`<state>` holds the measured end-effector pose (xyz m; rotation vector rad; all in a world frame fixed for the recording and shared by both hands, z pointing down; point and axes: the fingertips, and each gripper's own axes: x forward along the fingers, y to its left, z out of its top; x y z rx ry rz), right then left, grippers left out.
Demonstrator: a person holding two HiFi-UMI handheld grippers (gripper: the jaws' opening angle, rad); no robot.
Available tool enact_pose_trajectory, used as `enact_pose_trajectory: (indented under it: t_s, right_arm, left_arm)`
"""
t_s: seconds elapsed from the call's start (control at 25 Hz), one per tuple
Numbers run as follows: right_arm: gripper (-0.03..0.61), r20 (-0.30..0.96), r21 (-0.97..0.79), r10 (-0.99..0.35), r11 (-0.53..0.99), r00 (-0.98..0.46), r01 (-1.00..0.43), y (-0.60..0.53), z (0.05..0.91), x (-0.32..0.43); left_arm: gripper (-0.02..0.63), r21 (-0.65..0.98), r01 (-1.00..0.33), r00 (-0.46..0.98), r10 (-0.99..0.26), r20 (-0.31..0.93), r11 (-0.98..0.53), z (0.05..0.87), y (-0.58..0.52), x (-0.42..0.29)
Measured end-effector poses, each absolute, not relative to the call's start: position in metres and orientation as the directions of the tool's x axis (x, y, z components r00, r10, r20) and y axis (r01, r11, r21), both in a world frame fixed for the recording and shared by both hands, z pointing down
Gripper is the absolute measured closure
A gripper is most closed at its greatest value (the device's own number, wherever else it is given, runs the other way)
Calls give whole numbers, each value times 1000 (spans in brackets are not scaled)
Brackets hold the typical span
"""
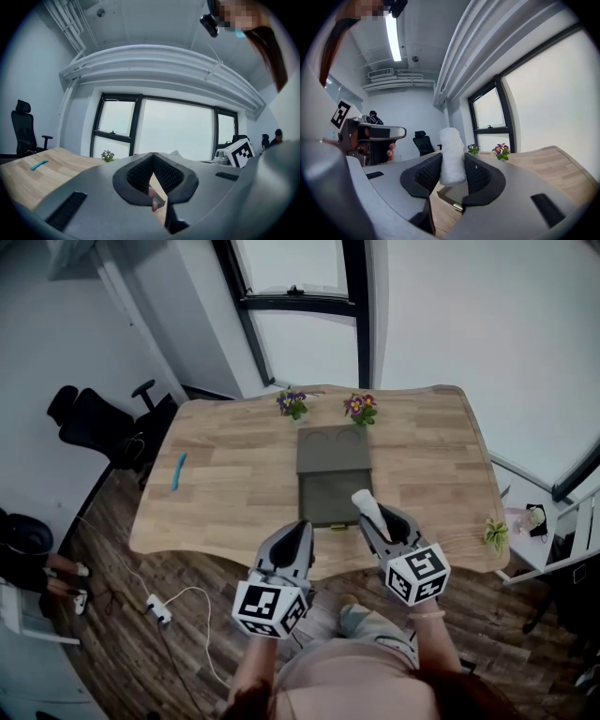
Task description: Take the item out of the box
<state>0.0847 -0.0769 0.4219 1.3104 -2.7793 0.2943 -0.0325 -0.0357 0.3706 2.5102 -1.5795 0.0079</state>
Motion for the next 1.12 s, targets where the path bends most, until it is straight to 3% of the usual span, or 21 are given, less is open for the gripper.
enact_pose_trajectory:
  t_s: [1.12]
  right_arm:
    - [445,42,-48,-808,586,-587,-809,16,371,88]
  left_arm:
    - [612,119,-895,437,-899,30,-430,342,50,-38]
